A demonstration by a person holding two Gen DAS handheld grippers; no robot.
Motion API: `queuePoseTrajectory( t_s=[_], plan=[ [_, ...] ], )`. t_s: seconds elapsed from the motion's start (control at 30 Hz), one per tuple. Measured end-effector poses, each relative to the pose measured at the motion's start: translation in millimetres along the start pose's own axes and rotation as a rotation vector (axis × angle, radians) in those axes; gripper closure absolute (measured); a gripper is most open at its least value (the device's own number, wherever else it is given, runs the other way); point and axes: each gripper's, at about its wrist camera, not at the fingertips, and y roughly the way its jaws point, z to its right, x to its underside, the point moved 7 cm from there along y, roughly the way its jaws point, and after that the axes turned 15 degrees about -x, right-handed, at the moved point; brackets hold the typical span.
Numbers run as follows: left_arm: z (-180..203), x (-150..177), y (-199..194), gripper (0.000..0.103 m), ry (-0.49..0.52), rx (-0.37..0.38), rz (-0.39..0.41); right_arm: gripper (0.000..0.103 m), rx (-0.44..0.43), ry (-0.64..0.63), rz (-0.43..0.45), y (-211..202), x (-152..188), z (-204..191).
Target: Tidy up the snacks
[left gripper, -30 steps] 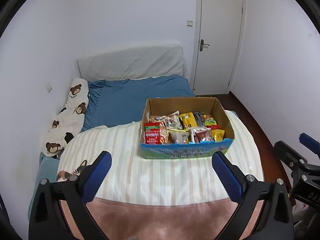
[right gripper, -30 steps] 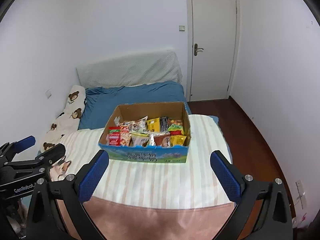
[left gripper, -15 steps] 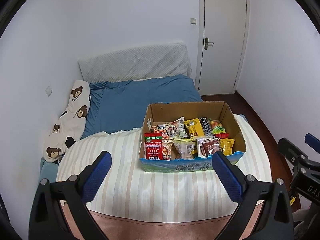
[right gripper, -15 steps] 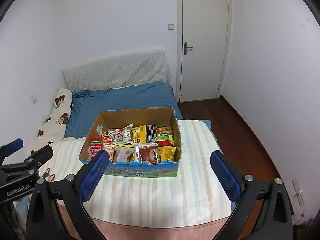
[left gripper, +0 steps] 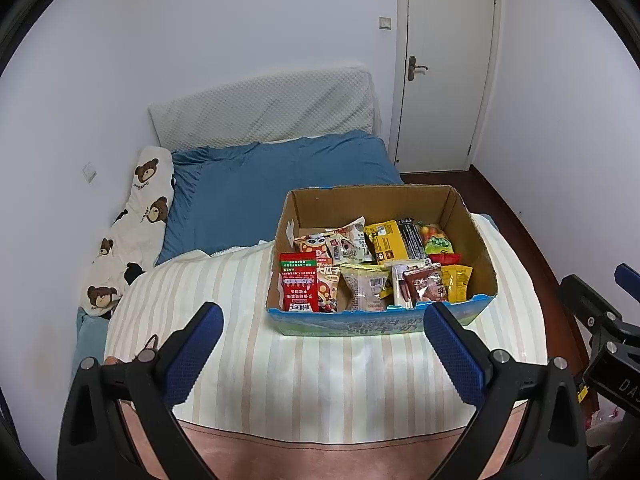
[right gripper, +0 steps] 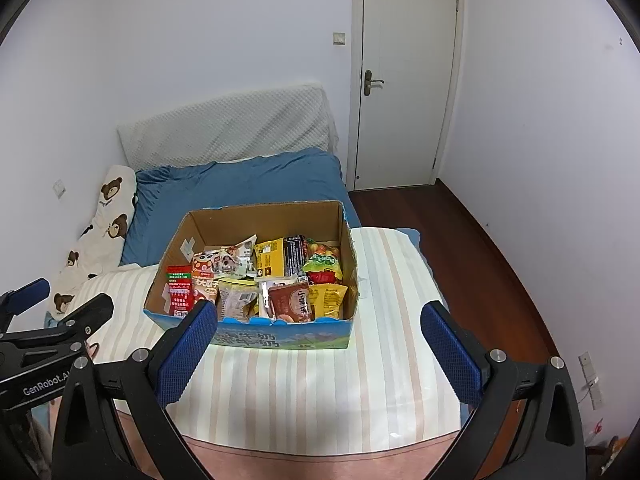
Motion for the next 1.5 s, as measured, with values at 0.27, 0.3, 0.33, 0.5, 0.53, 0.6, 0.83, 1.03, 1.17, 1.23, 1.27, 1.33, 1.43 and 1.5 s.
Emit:
queuePoseTrajectory(
  t_s=[0.27,0.3,0.33,0.5,0.53,0.6,0.83,1.03,1.17,1.23,1.27,1.33,1.43,1.5],
  plan=[
    [-0.6,0.0,0.5,0.000,-0.003,0.001,-0.001,0.000,0.005,0.001,-0.003,2.1,0.9,2.1],
    [-0.9,0.4,0.6,0.000,-0.001,0.002,-0.001,0.000,0.004,0.001,-0.002,2.0,0.8,2.1],
    [-0.4,0.3,1.2,0.000,-0.003,0.000,-0.001,0.000,0.004,0.001,-0.002,2.2,0.7,2.1],
    [-0.8,0.3,0.8,0.000,-0.010,-0.004,0.001,0.000,0.008,0.002,-0.003,0.1,2.4,1.9],
    [-1.1,0.3,0.7,0.000,-0.010,-0.004,0.001,0.000,0.008,0.003,-0.003,0.1,2.5,1.9],
    [-1.4,-0.4,0.2,0.000,-0.017,-0.002,0.003,0.000,0.008,0.004,-0.002,-0.5,2.6,1.5],
    [0.0,-0.8,-3.6,0.000,-0.030,-0.002,0.003,0.000,0.010,0.001,0.000,-2.5,4.0,0.4],
    [3.2,-0.4,-3.7,0.000,-0.027,0.000,0.001,0.000,0.008,-0.001,0.000,-5.1,3.3,-0.9],
    [3.8,0.3,-4.3,0.000,-0.029,0.001,-0.003,0.000,0.006,-0.001,0.000,-5.7,3.8,-1.1],
    [3.8,0.1,-5.1,0.000,-0.030,0.001,-0.001,0.000,0.003,0.001,-0.002,-6.1,4.1,-1.6],
    [3.8,0.2,-5.2,0.000,-0.029,0.002,-0.002,0.000,0.003,0.000,-0.002,-6.8,3.8,-1.9],
    [3.9,0.0,-5.2,0.000,-0.029,0.000,-0.002,0.000,0.003,0.000,-0.006,-5.7,4.5,-1.6],
    [4.3,0.0,-6.5,0.000,-0.031,-0.001,-0.003,0.000,0.002,0.000,-0.010,-6.4,5.0,-1.2],
    [4.6,0.1,-6.5,0.000,-0.031,0.000,-0.004,0.000,0.000,0.000,-0.010,-6.6,4.7,-1.2]
  ],
)
